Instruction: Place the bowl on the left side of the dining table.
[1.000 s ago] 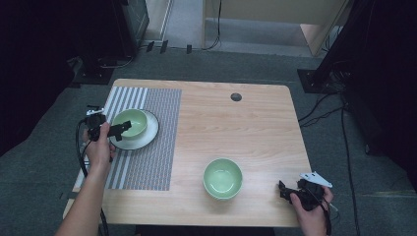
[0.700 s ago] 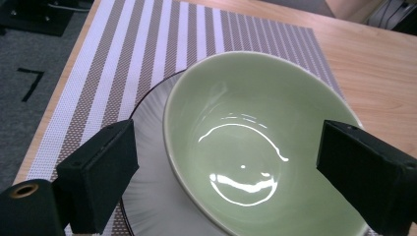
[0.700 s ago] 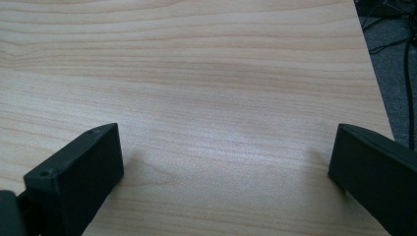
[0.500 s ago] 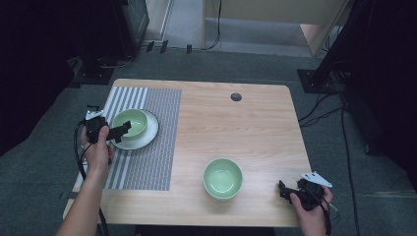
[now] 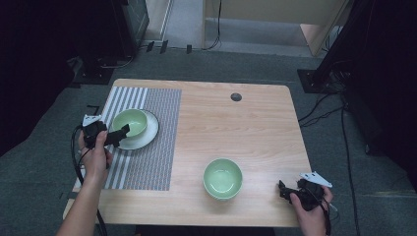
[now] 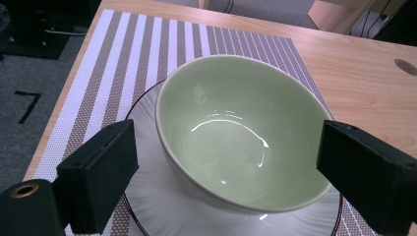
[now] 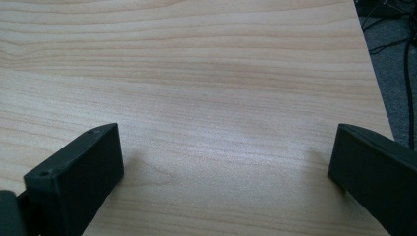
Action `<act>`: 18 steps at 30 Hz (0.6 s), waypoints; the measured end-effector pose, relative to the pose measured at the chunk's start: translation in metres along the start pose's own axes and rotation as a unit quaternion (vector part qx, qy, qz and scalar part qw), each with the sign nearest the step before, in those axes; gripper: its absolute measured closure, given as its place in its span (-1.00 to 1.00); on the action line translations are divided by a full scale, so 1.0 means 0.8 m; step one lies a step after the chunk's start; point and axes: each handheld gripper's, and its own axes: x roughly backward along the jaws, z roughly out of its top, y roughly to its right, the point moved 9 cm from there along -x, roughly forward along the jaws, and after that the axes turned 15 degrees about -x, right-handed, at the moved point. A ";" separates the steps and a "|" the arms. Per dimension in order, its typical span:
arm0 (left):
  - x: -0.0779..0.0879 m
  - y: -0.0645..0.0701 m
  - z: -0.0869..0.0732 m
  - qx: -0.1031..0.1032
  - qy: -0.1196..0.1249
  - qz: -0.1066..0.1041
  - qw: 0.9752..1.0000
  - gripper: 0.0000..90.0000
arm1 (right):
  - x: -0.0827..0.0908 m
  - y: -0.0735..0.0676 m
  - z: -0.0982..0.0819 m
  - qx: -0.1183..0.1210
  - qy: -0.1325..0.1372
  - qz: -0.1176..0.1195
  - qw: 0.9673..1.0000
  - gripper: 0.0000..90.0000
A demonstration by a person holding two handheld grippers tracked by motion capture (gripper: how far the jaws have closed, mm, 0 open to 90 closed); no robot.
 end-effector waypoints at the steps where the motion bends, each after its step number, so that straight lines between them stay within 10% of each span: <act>1: 0.002 0.000 0.000 0.000 0.003 -0.001 1.000 -0.83 | 0.000 0.000 0.000 0.000 0.000 0.000 1.000 -1.00; 18: 0.022 0.007 -0.010 -0.011 0.018 -0.006 1.000 -0.83 | 0.000 0.000 0.000 0.000 0.000 0.000 1.000 -1.00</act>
